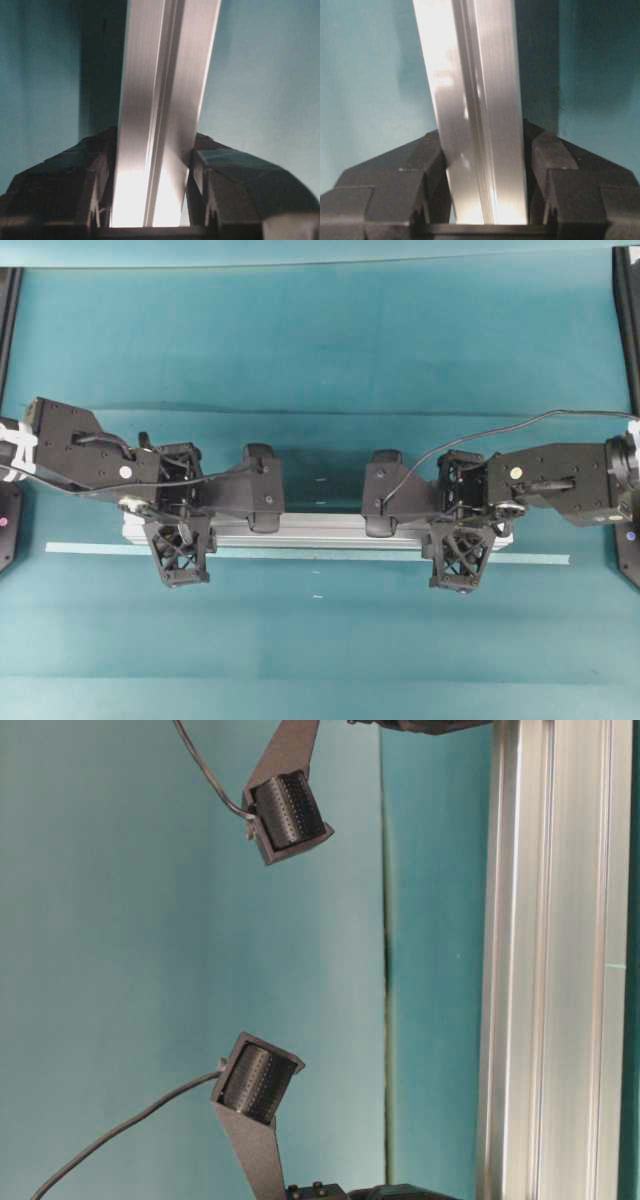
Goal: Lift the metal rail with both hands and move it towards you.
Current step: 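Lower the rail onto the table just above the pale strip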
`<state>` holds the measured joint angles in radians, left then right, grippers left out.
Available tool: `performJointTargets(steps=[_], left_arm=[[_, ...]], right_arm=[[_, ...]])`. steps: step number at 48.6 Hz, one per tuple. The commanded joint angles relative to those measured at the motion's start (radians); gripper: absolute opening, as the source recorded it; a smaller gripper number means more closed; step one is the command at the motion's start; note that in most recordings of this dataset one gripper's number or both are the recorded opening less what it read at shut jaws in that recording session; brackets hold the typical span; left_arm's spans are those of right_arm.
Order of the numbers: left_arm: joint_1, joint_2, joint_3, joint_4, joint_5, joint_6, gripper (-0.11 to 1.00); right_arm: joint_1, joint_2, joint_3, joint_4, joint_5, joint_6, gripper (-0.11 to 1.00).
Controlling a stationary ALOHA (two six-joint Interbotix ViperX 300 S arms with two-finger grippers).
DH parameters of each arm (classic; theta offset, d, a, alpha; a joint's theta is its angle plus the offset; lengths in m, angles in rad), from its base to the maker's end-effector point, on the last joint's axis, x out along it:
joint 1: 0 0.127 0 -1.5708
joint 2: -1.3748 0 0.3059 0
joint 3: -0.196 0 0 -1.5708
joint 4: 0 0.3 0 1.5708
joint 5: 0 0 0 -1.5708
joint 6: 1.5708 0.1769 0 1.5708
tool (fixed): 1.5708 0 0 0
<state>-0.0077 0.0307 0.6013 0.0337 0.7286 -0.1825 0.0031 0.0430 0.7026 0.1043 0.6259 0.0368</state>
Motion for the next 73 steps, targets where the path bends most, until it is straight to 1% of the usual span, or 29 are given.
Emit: performJointTargets(steps=[1,9,15,26,36,57,65,73], left_arm=[[0.008,-0.009,-0.014,-0.002,-0.028,-0.066,0.3],[-0.002,-0.006,-0.009,-0.002,-0.041,-0.078,0.3],[0.002,-0.005,0.002,-0.002,-0.046,-0.071,0.3],[0.005,-0.005,0.018,-0.002,-0.094,-0.051,0.3],[0.008,0.0,0.018,-0.002,-0.094,-0.041,0.3],[0.04,0.0,0.011,0.0,-0.094,-0.038,0.3],[0.041,0.0,0.012,0.0,-0.095,-0.006,0.3],[0.044,-0.002,0.017,0.0,-0.104,0.044,0.3]], right_arm=[[0.021,0.008,-0.006,0.005,-0.02,0.003,0.42],[0.02,0.018,-0.006,0.005,-0.038,0.003,0.42],[0.02,0.028,-0.006,0.006,-0.043,0.003,0.42],[0.02,0.029,-0.006,0.006,-0.043,0.003,0.42],[0.02,0.031,-0.006,0.006,-0.043,0.005,0.42],[0.018,0.031,-0.006,0.006,-0.043,0.008,0.42],[0.018,0.031,-0.006,0.006,-0.043,0.008,0.42],[0.018,0.031,-0.005,0.009,-0.043,0.008,0.42]])
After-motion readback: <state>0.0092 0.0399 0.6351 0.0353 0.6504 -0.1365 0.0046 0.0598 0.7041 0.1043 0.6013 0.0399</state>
